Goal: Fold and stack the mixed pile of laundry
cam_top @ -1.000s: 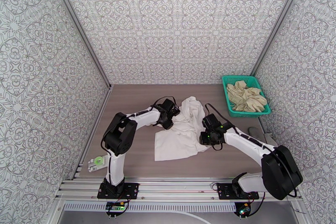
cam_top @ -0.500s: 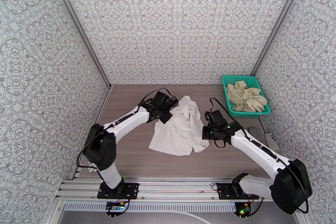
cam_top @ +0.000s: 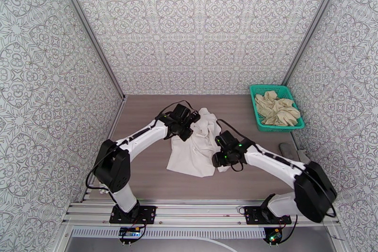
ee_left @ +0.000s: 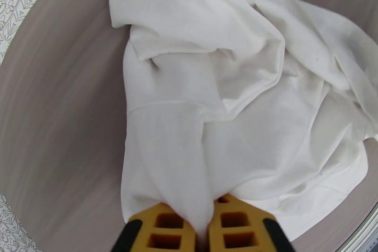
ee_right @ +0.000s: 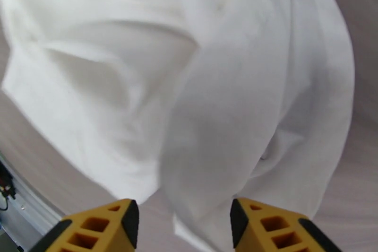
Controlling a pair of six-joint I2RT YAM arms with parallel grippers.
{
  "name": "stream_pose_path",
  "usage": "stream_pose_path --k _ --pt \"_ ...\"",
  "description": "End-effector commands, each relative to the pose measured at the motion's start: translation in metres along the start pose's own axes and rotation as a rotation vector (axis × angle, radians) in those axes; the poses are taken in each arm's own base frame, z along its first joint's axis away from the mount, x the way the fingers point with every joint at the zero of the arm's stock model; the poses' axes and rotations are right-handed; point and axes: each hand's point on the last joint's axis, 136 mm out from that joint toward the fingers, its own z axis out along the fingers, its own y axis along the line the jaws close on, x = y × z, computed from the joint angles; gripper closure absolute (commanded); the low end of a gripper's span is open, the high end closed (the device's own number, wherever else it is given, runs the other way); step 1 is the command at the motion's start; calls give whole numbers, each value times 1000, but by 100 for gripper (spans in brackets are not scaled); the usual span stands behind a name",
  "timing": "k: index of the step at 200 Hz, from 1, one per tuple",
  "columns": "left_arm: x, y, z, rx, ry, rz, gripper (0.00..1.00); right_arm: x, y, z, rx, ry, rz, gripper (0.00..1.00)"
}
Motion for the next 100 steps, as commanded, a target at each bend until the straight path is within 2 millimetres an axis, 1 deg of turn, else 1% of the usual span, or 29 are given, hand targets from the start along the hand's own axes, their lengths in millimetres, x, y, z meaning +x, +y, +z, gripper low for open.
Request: stream_pose_path --k 1,11,12,14,29,47,74,100 --pt "21 0 5 5 74 -6 74 2 -26 5 147 -5 5 66" --pt "24 3 6 4 90 -15 70 1 -31 4 177 -14 1 80" --pt "25 3 7 5 92 -16 70 0 -31 3 180 -17 0 82" --pt "25 4 8 4 95 -18 69 0 -31 3 182 -18 -1 83" --pt "28 7 12 9 119 -27 64 -4 -34 -4 205 -35 -6 100" --pt "28 8 16 17 133 -30 54 -9 -42 -15 249 -65 -8 100" --pt "24 15 18 14 128 -43 48 -18 -60 -40 315 -122 10 100" --pt "20 26 12 12 114 -72 39 -28 -83 -71 360 -191 54 100"
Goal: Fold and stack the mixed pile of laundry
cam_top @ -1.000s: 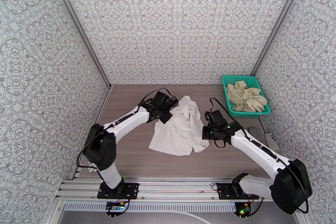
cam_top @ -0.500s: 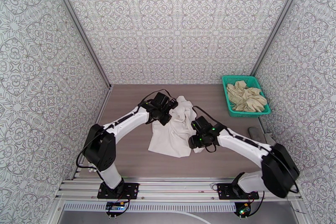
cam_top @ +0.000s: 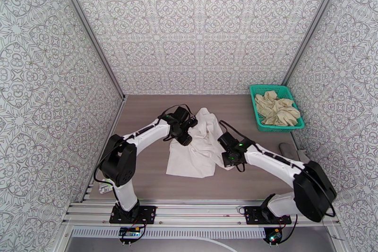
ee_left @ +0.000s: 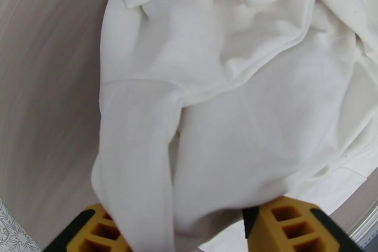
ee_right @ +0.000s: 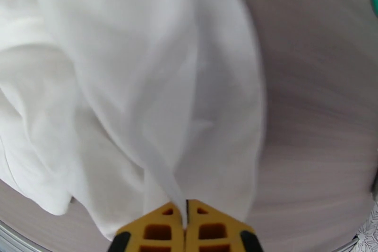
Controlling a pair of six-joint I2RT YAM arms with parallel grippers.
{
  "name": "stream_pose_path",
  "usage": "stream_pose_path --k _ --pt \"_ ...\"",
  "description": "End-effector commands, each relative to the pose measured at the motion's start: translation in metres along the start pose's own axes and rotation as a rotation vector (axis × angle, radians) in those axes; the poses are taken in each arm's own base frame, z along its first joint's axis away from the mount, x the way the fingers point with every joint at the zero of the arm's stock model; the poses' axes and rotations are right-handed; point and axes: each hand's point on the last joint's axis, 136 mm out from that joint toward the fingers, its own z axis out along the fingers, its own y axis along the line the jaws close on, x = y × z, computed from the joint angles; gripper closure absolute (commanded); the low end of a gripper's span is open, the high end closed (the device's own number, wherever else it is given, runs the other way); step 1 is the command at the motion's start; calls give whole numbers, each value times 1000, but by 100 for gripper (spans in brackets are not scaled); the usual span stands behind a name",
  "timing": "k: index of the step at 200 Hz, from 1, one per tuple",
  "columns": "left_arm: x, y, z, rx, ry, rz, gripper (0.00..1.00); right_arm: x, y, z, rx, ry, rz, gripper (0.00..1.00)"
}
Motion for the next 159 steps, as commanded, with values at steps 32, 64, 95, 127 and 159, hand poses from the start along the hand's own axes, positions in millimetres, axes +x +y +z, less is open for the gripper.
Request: stream_pose_path --k 32,64,95,127,159 --pt "-13 22 -23 29 -70 -71 42 -46 -64 -64 118 -196 102 100" --pt "-13 24 -20 60 -77 -91 63 -66 -77 -83 121 -251 133 100" --pt "-9 22 -14 70 -56 -92 75 -77 -84 -87 125 -266 143 100" --pt "-21 21 -41 62 -130 -88 93 -105 -95 -113 108 -344 174 100" --pt "-48 10 -118 48 -330 -57 99 -161 -100 -174 74 -523 197 100"
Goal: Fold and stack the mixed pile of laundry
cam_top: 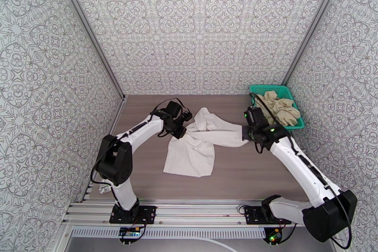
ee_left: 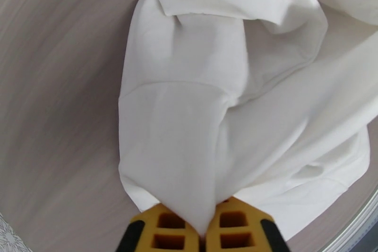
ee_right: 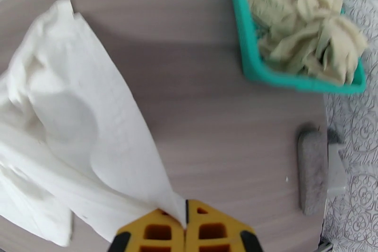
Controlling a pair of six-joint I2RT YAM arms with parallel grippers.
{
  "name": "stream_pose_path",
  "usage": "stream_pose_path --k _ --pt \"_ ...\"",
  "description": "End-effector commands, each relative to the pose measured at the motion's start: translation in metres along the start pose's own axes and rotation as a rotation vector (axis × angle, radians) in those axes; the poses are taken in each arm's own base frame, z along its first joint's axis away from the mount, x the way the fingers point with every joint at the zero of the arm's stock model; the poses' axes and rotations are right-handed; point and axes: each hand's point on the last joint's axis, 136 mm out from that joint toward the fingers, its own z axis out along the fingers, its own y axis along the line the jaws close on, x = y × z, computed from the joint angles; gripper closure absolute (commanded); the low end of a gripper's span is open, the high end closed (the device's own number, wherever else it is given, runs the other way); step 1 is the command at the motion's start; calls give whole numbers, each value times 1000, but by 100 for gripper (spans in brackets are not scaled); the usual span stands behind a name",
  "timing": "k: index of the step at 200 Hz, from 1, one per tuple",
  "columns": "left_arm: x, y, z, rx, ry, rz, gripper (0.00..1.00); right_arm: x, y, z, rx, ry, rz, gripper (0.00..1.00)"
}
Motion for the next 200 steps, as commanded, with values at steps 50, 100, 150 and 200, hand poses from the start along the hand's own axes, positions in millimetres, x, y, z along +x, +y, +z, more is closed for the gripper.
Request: stream_pose_path --k 50,100,150,200 --pt "-59 -54 -210 -76 -479 132 100 -174 2 -132 -133 -491 75 100" --pt "-48 -78 -279 -108 -590 167 92 -193 -21 -189 -114 -629 107 100" --pt "-43 4 -168 -14 -372 -160 52 -144 5 -64 -202 -306 143 100" --pt "-13 12 -58 35 -166 -275 51 -98 42 47 -243 -62 135 100"
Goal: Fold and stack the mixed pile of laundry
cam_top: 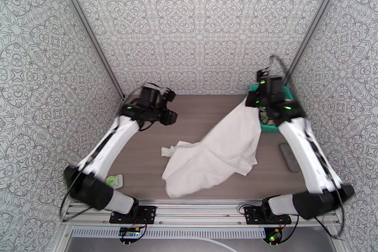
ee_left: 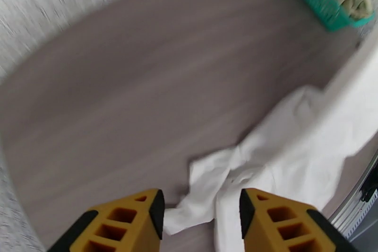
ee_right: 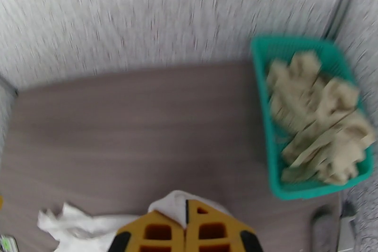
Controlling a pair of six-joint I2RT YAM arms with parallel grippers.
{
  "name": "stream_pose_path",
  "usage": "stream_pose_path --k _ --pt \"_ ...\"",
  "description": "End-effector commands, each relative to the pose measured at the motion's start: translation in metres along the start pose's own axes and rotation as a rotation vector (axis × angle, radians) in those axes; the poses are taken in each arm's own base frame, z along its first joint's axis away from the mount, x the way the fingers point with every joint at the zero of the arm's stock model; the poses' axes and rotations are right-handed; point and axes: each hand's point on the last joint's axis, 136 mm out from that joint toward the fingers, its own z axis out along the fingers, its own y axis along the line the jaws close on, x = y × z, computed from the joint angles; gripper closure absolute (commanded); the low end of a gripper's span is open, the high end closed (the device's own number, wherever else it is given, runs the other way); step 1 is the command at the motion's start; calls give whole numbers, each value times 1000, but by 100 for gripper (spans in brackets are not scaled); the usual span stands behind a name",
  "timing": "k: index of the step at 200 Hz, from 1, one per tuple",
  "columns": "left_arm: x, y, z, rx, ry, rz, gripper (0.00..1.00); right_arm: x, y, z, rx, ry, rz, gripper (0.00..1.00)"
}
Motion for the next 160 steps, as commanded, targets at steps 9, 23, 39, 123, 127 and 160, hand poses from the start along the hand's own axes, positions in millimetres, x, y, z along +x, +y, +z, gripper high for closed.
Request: stream_pose_path --k 9,23,39,123,127,160 --pt "21 -12 23 22 22 -74 49 10 3 43 -24 60 32 100" --pt "41 -15 32 27 40 -111 46 11 -7 67 -3 84 53 100" --pt "64 -26 39 43 60 -134 43 10 -12 94 -9 121 80 100" --pt "181 -30 28 -130 127 -430 21 83 -47 61 97 224 112 39" --pt "185 -31 28 -126 132 -444 21 94 -48 56 87 235 121 38" --pt "225 -34 36 -150 195 -529 17 174 -61 38 95 356 153 33"
